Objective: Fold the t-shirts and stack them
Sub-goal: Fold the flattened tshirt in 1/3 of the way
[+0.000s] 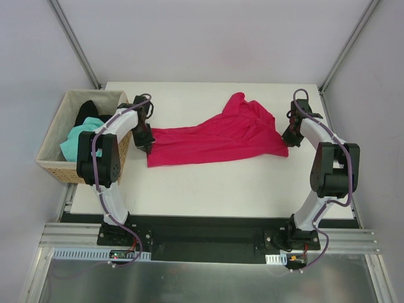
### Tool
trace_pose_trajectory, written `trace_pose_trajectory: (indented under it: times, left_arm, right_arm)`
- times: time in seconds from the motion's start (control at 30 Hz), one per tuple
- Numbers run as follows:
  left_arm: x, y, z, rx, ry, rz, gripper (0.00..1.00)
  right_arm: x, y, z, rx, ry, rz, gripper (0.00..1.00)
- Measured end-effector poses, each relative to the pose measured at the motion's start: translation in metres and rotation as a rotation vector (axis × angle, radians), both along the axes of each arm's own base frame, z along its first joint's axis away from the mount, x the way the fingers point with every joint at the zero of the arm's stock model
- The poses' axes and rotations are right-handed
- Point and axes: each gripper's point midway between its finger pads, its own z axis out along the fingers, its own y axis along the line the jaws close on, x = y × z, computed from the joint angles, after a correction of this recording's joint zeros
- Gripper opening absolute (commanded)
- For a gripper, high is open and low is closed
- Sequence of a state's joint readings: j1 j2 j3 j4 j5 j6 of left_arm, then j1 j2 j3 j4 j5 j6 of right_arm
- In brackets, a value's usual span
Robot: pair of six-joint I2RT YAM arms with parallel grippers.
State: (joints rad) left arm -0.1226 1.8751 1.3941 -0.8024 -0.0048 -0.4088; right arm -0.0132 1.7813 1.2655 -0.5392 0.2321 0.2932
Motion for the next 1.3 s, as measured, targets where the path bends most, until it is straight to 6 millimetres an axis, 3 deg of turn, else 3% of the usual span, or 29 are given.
trace_pose_trajectory:
  times: [0.07, 0.1, 0.17, 0.43, 0.73, 0.87, 0.9, 0.97, 1.0, 1.1, 1.13, 1.3]
  left_arm:
    - [-0.001, 0.000, -0.001, 0.000, 0.003, 0.000, 0.00]
    - [-0.001, 0.000, -0.001, 0.001, 0.005, 0.000, 0.00]
    - [-0.002, 0.000, -0.001, 0.001, 0.008, 0.000, 0.00]
    - [-0.010, 0.001, -0.006, 0.005, 0.036, 0.000, 0.00]
    - [-0.014, 0.002, -0.007, 0.010, 0.044, 0.001, 0.00]
    - [-0.014, 0.003, -0.004, 0.010, 0.038, 0.001, 0.00]
    - [-0.015, 0.003, -0.003, 0.010, 0.035, 0.001, 0.07]
    - [-0.016, 0.003, -0.001, 0.009, 0.030, 0.001, 0.12]
    - [-0.016, 0.003, 0.000, 0.009, 0.028, 0.001, 0.21]
    - [-0.017, 0.003, 0.002, 0.010, 0.023, 0.001, 0.28]
    - [-0.017, 0.003, 0.003, 0.010, 0.022, 0.002, 0.42]
    - [-0.017, 0.003, 0.008, 0.008, 0.008, 0.003, 0.43]
  right_arm:
    - [0.000, 0.000, -0.001, -0.001, 0.003, 0.002, 0.03]
    - [0.000, 0.000, -0.002, -0.002, 0.006, 0.004, 0.11]
    - [-0.001, 0.000, -0.005, -0.003, 0.016, 0.007, 0.16]
    - [-0.006, -0.001, -0.021, -0.009, 0.084, 0.019, 0.18]
    - [0.028, -0.001, -0.012, -0.010, 0.058, 0.050, 0.24]
    - [0.038, 0.000, -0.009, -0.011, 0.045, 0.062, 0.36]
    - [0.039, -0.001, -0.007, -0.013, 0.046, 0.066, 0.38]
    - [0.043, -0.001, -0.002, -0.016, 0.044, 0.074, 0.40]
    - [0.047, -0.002, 0.003, -0.019, 0.036, 0.079, 0.41]
    - [0.060, -0.002, 0.018, -0.027, -0.002, 0.091, 0.41]
    - [0.064, -0.002, 0.023, -0.029, -0.015, 0.094, 0.42]
    - [0.076, 0.001, 0.040, -0.025, -0.058, 0.126, 0.43]
